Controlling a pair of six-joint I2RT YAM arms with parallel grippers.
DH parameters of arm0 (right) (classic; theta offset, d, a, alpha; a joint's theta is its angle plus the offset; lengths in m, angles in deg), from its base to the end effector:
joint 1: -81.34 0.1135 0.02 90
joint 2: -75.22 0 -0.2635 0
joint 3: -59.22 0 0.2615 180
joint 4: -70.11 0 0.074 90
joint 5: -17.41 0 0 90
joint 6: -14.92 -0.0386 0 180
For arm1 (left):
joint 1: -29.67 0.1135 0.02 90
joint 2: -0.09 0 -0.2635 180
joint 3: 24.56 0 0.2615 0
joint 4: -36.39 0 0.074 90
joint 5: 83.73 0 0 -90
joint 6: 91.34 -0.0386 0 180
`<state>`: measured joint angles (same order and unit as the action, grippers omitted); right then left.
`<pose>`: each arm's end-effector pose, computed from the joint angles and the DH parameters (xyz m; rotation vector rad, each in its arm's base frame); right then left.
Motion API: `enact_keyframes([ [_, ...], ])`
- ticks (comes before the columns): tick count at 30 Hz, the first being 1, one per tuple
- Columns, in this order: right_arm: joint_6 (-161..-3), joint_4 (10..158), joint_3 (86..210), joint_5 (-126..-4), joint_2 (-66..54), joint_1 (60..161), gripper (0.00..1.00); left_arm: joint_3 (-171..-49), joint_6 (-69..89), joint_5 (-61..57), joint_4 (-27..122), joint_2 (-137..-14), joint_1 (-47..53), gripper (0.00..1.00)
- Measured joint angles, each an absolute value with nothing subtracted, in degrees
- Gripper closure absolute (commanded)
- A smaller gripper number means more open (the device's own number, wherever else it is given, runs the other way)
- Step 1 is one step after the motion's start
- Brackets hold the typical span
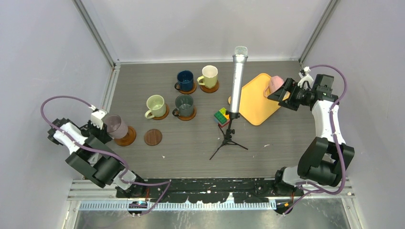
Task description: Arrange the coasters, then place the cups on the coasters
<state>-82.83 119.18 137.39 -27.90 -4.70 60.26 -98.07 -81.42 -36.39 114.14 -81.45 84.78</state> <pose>0.2891 -0.0823 0.2863 0.2422 2.2687 0.8284 0.1631 0.1882 0.2355 0.5554 2.3477 -0.2769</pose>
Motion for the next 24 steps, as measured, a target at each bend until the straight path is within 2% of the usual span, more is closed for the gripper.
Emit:
enact_keyframes([
  [24,-81.86,119.86,137.39,-29.45,-4.81,60.63,0.15,-90.88,-81.15,-31.38,102.36,-85.80,81.74,1.00],
])
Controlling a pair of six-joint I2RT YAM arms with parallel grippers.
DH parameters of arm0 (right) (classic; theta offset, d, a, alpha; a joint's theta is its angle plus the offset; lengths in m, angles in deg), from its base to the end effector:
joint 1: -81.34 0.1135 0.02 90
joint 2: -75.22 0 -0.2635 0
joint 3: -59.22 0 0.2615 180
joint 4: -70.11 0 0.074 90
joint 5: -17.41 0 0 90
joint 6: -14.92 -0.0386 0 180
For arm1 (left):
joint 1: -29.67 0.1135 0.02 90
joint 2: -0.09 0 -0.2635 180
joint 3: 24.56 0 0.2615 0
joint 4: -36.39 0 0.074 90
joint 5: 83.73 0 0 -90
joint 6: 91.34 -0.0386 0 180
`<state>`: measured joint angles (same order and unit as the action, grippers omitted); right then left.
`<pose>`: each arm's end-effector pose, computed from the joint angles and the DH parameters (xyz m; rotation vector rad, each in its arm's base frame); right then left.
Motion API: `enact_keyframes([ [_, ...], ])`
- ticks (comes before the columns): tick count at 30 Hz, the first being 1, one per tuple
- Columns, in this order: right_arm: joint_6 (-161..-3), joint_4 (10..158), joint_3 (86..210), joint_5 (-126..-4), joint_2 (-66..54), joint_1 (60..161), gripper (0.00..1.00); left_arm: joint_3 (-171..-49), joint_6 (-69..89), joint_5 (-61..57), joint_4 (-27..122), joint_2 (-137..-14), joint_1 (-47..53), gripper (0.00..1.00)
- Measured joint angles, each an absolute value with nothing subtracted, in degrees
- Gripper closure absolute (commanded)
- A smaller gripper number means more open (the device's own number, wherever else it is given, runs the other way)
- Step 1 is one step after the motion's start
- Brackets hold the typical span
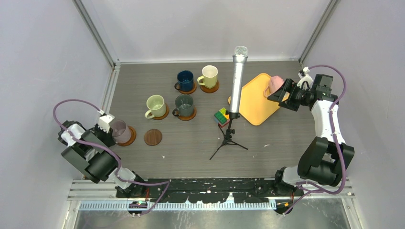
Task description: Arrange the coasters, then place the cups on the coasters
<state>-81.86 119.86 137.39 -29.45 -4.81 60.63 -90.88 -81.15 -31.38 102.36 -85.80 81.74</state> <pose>0.2892 -0.0811 0.2845 0.2369 2.2890 0.7984 0.1757 0.1871 0.1845 0.6312 2.4180 -0.2585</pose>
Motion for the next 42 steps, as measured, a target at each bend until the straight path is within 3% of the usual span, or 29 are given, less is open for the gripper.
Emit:
enact_keyframes([
  [7,-81.47,119.88,137.39,-29.47,-4.81,60.63,0.15,-90.29,-80.61,-31.43,100.81,-85.75,80.76,0.95],
  [21,-81.43,119.91,137.39,-29.47,-5.01,60.65,0.15,-91.16,-81.48,-31.45,103.36,-83.13,80.63,0.39],
  [30,-81.45,119.95,137.67,-30.83,-5.42,60.83,0.16,-101.55,-79.49,-33.02,111.82,-81.75,77.72,0.31],
  [42,-81.30,121.02,142.76,-42.30,-8.86,61.05,0.22,-104.19,-64.98,-33.00,113.24,-73.69,60.98,0.28],
])
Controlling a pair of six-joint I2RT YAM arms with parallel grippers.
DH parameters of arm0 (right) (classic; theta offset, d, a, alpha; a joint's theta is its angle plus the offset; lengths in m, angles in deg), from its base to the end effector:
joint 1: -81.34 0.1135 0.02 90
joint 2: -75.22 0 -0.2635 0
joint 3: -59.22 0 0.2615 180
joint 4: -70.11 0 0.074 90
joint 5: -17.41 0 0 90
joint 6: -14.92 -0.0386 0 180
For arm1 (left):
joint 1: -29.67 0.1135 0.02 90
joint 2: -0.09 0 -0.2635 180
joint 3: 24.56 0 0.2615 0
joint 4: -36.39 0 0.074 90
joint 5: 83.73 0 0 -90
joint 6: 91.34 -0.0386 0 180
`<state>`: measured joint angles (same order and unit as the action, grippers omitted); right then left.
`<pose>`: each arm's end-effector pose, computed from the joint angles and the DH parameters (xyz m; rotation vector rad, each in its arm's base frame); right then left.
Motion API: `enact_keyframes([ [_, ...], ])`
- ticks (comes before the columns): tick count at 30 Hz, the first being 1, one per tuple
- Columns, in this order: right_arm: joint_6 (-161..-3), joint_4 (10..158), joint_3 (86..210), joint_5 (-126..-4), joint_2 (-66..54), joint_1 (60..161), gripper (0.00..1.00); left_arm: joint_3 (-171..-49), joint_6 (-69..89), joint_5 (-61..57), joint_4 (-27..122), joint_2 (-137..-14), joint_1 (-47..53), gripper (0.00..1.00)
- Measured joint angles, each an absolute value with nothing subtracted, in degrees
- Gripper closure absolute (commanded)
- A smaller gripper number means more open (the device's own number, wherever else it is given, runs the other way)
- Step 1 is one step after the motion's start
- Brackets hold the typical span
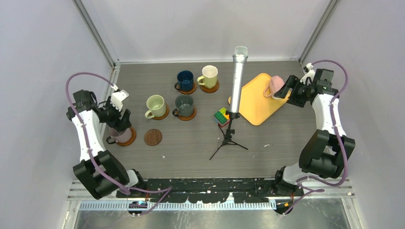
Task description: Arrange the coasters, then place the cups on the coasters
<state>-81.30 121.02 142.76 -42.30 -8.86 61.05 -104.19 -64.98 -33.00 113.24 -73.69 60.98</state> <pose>0.3080 -0.0931 0.2892 0.3243 2.3525 0.5338 0.2181 0.1040 0.2949 0.8081 2.2718 -0.2836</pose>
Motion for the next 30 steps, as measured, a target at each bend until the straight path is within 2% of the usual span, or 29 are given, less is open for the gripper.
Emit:
enact_keyframes([
  [9,-84.58,111.99,142.17,-48.40,-17.27,61.05,0.27,-107.08,-54.16,-33.26,111.78,-73.47,54.81,0.27],
  [18,-76.82,103.77,143.55,-53.98,-26.43,60.98,0.29,-107.10,-51.17,-33.17,111.65,-70.91,51.80,0.27],
  [24,-72.18,93.39,143.62,-54.26,-30.98,60.98,0.30,-107.19,-50.14,-32.96,111.69,-70.78,49.74,0.26],
  [30,-67.92,77.33,138.28,-52.36,-32.09,60.98,0.30,-107.84,-48.81,-32.72,111.61,-70.54,48.21,0.25],
])
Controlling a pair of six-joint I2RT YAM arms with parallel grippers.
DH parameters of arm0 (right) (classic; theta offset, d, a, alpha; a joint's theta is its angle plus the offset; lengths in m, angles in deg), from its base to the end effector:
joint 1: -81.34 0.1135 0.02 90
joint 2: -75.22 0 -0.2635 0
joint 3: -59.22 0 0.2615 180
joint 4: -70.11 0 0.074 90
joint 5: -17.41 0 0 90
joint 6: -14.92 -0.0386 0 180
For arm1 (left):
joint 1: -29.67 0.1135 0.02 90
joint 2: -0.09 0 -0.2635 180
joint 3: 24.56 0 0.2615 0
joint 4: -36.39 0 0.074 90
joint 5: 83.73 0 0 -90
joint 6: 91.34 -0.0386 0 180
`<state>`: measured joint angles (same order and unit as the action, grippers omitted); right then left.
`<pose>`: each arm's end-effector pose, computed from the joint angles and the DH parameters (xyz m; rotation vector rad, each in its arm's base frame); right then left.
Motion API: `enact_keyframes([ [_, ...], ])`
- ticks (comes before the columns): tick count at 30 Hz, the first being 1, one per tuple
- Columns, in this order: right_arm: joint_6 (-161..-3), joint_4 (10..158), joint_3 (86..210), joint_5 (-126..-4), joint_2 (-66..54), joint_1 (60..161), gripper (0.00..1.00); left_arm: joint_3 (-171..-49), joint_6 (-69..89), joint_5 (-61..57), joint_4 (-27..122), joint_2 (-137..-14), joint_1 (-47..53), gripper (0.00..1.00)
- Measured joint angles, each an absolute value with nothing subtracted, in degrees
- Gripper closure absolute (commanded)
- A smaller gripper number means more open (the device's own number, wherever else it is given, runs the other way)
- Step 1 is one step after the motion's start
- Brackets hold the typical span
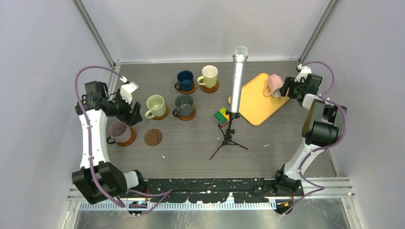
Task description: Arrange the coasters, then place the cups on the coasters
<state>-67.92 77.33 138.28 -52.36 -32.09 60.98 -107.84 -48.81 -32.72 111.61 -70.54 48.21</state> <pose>0.3970 -0.1331 0.1773 0.0505 2.1479 0.1085 0.2312 0.0519 0.3270 0.7857 2.2307 -0.3863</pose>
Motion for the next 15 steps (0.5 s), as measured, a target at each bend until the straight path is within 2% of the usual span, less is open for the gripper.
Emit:
enact_keyframes([
  [15,-58.78,52.19,134.76,-43.81,-42.21,60.98,0.33,-109.68,-45.81,-31.08,111.15,-70.56,44.34,0.25],
])
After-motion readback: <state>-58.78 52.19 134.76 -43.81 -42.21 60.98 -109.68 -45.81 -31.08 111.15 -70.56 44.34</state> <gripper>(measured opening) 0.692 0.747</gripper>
